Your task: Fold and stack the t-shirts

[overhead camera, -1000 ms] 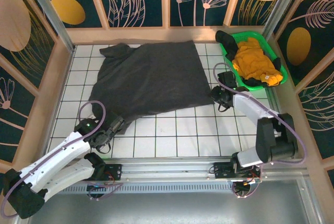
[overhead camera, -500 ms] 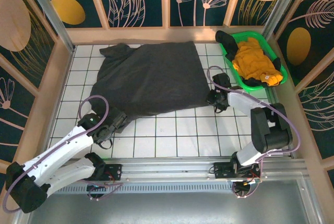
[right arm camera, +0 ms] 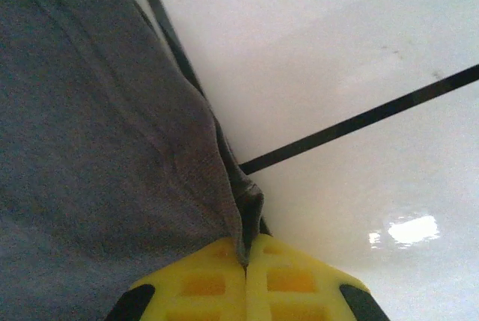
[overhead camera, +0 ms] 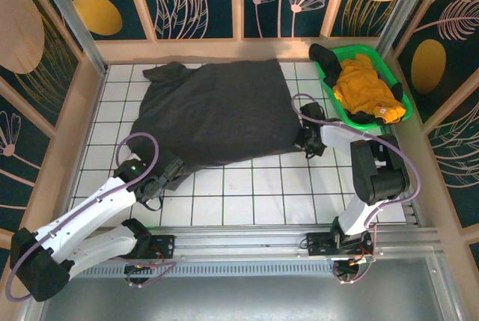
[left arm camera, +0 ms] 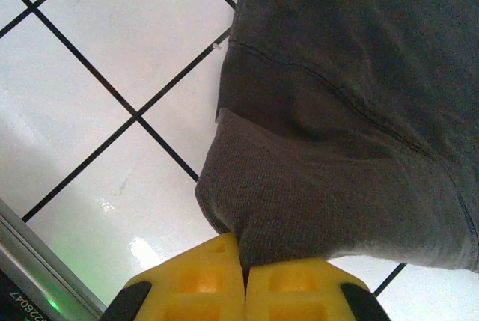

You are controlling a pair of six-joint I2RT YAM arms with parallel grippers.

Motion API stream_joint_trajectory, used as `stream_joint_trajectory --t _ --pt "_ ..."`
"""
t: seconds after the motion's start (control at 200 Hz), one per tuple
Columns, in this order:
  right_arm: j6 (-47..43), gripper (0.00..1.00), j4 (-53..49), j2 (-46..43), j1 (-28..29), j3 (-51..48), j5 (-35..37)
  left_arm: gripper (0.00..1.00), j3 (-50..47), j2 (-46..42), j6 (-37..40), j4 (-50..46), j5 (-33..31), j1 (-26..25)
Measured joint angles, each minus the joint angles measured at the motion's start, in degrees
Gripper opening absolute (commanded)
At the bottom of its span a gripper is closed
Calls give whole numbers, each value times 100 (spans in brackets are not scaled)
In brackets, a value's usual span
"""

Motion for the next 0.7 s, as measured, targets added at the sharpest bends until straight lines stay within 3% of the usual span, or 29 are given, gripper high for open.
stream_joint_trajectory --t 0.13,0.435,0.696 --pt "358 0 -306 -448 -35 -232 227 0 0 0 52 -2 13 0" --pt "1237 0 -1762 -3014 -85 -1775 114 0 -15 -68 190 -26 348 0" --pt "1434 0 -2192 -3298 -22 -1910 -20 0 -61 -367 175 -157 632 0"
